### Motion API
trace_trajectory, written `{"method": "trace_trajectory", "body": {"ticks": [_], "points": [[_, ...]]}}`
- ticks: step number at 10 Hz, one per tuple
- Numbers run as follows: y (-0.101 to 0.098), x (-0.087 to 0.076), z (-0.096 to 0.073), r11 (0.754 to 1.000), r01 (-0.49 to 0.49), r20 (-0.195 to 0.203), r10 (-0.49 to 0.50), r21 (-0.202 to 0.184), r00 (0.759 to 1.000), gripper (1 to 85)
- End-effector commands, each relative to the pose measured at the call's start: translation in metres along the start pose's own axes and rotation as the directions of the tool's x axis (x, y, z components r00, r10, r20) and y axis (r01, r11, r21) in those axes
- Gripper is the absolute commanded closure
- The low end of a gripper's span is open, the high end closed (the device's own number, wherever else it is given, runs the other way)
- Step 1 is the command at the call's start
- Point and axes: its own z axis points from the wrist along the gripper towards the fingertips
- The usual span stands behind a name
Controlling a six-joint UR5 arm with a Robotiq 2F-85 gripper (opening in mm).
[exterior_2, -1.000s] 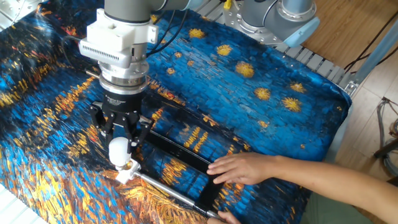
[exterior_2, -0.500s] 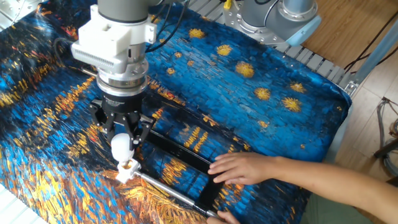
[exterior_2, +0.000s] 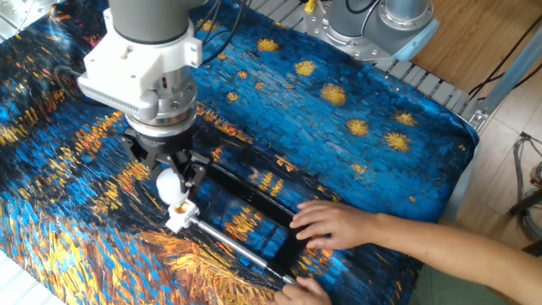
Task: Install the light bulb by rotating it
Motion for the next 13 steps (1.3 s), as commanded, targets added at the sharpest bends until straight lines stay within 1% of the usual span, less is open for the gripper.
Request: {"method": "trace_trajectory", "body": {"ticks": [1,2,4,5,6,7,9,10,11,12,13], "points": [[-0.001,0.023,-0.015,1.0,-0.022,-0.106,0.021,-0.005,0.994,84.7],[-0.002,0.028,-0.017,1.0,-0.022,-0.116,0.021,-0.008,0.993,84.7],[-0.005,0.022,-0.008,1.0,-0.021,-0.086,0.02,-0.011,0.996,84.7],[-0.001,0.018,-0.005,1.0,-0.023,-0.075,0.021,-0.019,0.997,84.7],[-0.002,0.014,-0.004,1.0,-0.015,-0.059,0.014,-0.016,0.998,84.7],[-0.003,0.013,-0.001,1.0,-0.011,-0.055,0.011,-0.014,0.998,84.7],[0.001,0.01,0.007,1.0,-0.013,-0.037,0.012,-0.022,0.999,84.7],[-0.001,0.014,0.011,1.0,-0.007,-0.037,0.006,-0.026,0.999,84.7],[-0.002,0.02,0.011,1.0,-0.007,-0.054,0.005,-0.024,0.999,84.7],[-0.003,0.023,0.01,1.0,-0.006,-0.057,0.005,-0.022,0.998,84.7],[0.001,0.025,0.01,0.999,-0.009,-0.052,0.007,-0.042,0.999,84.7]]}}
